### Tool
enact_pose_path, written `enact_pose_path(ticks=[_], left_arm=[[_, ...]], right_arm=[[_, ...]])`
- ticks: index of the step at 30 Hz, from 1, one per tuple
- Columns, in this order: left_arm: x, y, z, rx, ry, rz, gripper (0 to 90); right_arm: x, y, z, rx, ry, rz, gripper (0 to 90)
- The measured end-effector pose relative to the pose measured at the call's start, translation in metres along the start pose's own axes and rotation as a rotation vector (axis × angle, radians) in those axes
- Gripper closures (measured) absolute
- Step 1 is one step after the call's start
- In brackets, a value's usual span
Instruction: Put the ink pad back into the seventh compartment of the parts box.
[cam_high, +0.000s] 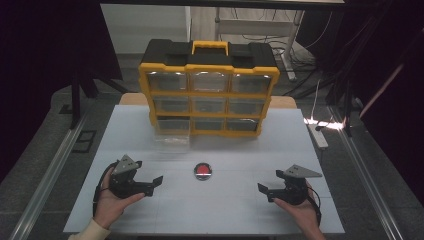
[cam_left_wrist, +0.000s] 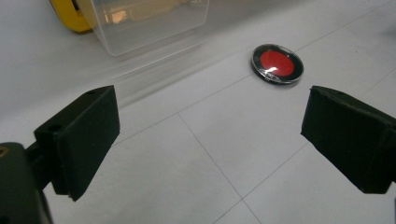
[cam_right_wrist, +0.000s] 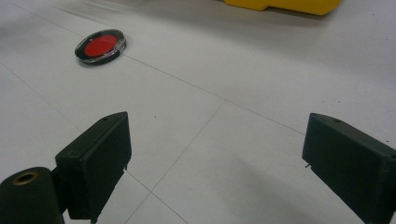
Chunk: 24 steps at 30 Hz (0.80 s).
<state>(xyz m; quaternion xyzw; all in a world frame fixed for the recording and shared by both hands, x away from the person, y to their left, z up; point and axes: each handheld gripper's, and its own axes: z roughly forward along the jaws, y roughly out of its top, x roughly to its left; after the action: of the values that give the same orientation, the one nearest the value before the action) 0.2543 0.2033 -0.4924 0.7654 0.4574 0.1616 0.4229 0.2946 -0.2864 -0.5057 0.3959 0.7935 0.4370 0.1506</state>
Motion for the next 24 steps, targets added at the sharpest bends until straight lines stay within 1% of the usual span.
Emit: enact_pose_path(ticks=[4,5,10,15,21,24], left_arm=[[-0.001,0.004,0.003,0.003,-0.005,0.008,5.3],[-0.002,0.007,0.005,0.001,-0.014,0.010,5.4],[-0.006,0.013,0.008,0.002,-0.018,0.023,5.4],[-0.008,0.019,0.008,-0.006,-0.021,0.030,5.4],[-0.011,0.025,0.011,0.002,-0.039,0.047,5.5],[-0.012,0.027,0.012,0.005,-0.045,0.046,5.6]], right_arm=[[0.001,0.000,0.000,0.004,-0.001,-0.003,8.4],[0.001,-0.001,-0.001,0.003,-0.003,-0.004,8.4],[0.000,-0.001,-0.002,0.005,-0.010,-0.001,8.5],[0.001,-0.003,-0.003,0.007,-0.016,-0.007,8.5],[0.000,-0.004,-0.005,0.007,-0.023,-0.001,8.6],[0.000,-0.004,-0.005,0.011,-0.031,0.001,8.6]])
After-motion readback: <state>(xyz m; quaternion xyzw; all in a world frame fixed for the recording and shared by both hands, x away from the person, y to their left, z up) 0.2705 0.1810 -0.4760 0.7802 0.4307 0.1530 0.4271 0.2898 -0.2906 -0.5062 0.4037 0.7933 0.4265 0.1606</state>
